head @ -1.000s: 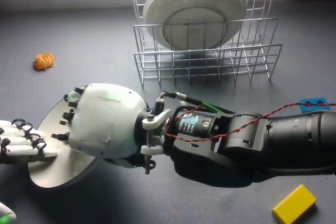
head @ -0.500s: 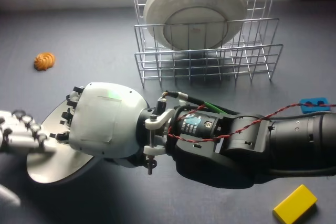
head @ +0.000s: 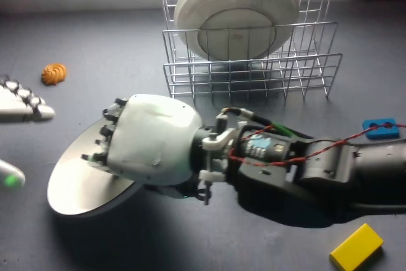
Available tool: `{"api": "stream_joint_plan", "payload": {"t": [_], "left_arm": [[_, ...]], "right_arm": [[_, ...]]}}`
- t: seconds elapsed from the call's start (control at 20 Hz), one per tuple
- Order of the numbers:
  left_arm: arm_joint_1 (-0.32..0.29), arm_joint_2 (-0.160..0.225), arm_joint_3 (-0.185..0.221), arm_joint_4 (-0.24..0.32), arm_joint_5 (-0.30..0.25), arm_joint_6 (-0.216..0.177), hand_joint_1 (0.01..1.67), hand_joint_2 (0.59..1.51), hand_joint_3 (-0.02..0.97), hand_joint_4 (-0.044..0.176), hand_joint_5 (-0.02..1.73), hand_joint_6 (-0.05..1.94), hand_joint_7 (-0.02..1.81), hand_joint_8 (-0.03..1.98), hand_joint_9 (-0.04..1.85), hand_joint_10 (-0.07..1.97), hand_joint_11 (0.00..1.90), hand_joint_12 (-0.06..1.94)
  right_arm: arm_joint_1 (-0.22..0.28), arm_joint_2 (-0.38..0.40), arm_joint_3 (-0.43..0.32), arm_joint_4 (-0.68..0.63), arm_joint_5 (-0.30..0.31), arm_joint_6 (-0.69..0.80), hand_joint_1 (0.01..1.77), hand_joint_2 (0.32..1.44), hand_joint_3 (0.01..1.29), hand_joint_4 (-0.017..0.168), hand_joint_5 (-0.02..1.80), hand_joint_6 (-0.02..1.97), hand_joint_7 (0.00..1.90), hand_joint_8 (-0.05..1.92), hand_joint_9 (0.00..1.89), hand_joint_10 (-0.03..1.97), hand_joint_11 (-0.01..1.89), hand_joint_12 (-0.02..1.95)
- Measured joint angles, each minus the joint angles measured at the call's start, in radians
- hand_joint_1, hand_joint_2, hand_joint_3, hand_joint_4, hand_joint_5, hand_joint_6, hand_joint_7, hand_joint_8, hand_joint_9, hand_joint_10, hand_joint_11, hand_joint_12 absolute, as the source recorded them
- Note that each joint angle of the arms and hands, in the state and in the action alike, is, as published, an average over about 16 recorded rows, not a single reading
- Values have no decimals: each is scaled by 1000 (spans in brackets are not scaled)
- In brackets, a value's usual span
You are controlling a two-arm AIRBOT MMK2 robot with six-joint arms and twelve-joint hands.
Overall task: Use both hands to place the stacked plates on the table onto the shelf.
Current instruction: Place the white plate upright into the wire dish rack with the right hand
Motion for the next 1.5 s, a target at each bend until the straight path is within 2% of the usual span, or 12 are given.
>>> {"api": "stream_joint_plan", "payload": {"t": [0.5, 0.75, 1.0, 1.25, 1.5], "left_arm": [[-91, 18, 42, -3, -69, 42, 19, 1061, 8, 3, 27, 13, 17, -13, 20, 11, 21, 8], [-122, 23, 58, 3, -139, 81, 18, 1060, 8, 4, 31, 13, 18, -14, 18, 10, 19, 8], [-140, 26, 72, 8, -204, 112, 18, 1059, 9, 4, 36, 13, 18, -14, 15, 10, 18, 8], [-141, 27, 88, 14, -260, 135, 18, 1061, 9, 4, 38, 13, 17, -13, 14, 9, 19, 8], [-129, 28, 108, 35, -324, 147, 18, 1064, 8, 4, 37, 13, 17, -13, 15, 10, 21, 8]], "right_arm": [[37, 230, -241, 37, -16, 11, 1208, 1011, 11, 0, 825, 1038, 989, 1011, 1059, 572, 718, 1305], [75, 348, -368, 40, -29, 12, 1206, 1028, 11, 0, 867, 1016, 1016, 1002, 1057, 671, 720, 1388], [125, 442, -459, 59, -41, 15, 1205, 1039, 12, -2, 883, 991, 1027, 975, 1039, 758, 722, 1445], [186, 508, -510, 101, -55, 28, 1210, 1042, 12, -5, 889, 966, 1032, 968, 1020, 841, 727, 1472], [258, 548, -520, 181, -80, 53, 1216, 1042, 12, -5, 887, 976, 1027, 981, 1005, 866, 727, 1468]]}}
